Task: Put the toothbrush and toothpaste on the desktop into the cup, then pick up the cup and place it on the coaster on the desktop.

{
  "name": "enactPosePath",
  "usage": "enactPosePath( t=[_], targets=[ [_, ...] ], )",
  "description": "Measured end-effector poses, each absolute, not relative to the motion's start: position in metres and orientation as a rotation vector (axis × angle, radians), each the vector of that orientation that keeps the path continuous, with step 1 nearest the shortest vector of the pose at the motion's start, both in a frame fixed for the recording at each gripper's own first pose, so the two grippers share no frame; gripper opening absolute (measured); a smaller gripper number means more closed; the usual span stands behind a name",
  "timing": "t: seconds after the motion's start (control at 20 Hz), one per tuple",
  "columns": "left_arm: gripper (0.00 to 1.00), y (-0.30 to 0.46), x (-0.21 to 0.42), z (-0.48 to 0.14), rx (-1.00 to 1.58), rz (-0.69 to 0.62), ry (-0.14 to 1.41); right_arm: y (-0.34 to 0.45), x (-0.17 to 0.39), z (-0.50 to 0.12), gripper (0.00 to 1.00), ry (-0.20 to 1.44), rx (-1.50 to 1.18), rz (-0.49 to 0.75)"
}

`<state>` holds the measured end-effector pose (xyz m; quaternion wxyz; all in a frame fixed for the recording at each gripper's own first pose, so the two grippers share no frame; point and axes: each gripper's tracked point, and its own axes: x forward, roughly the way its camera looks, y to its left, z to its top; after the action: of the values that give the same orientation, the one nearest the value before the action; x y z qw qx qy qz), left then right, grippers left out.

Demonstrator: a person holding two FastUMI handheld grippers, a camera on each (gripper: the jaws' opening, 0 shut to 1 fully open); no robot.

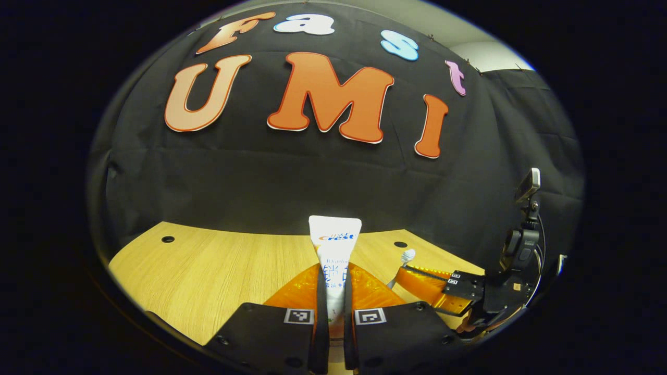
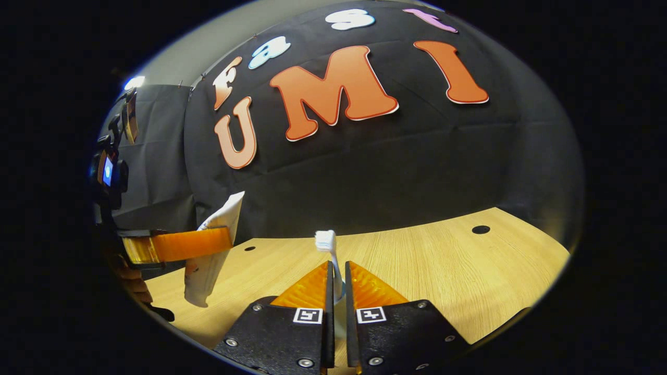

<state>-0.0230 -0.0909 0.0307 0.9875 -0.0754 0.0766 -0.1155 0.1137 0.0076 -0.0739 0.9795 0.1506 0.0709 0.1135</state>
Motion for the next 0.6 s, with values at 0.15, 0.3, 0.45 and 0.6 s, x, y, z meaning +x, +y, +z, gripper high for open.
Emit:
enactPosePath(
  t=[0.15, 0.3, 0.45, 0.6],
  targets=[
    [0.14, -0.097, -0.020, 0.037, -0.166, -0.244, 0.122, 0.004, 0.111, -0.075, 0.10, 0.151, 0.330, 0.224],
    [0.14, -0.102, -0.018, 0.045, -0.177, -0.256, 0.084, -0.005, 0.106, -0.072, 0.11, 0.141, 0.333, 0.209],
    [0.14, -0.106, -0.009, 0.050, -0.195, -0.272, 0.054, -0.013, 0.101, -0.073, 0.11, 0.145, 0.350, 0.195],
    [0.14, -0.110, -0.007, 0.051, -0.210, -0.286, 0.035, -0.021, 0.095, -0.069, 0.10, 0.136, 0.344, 0.181]
  ],
)
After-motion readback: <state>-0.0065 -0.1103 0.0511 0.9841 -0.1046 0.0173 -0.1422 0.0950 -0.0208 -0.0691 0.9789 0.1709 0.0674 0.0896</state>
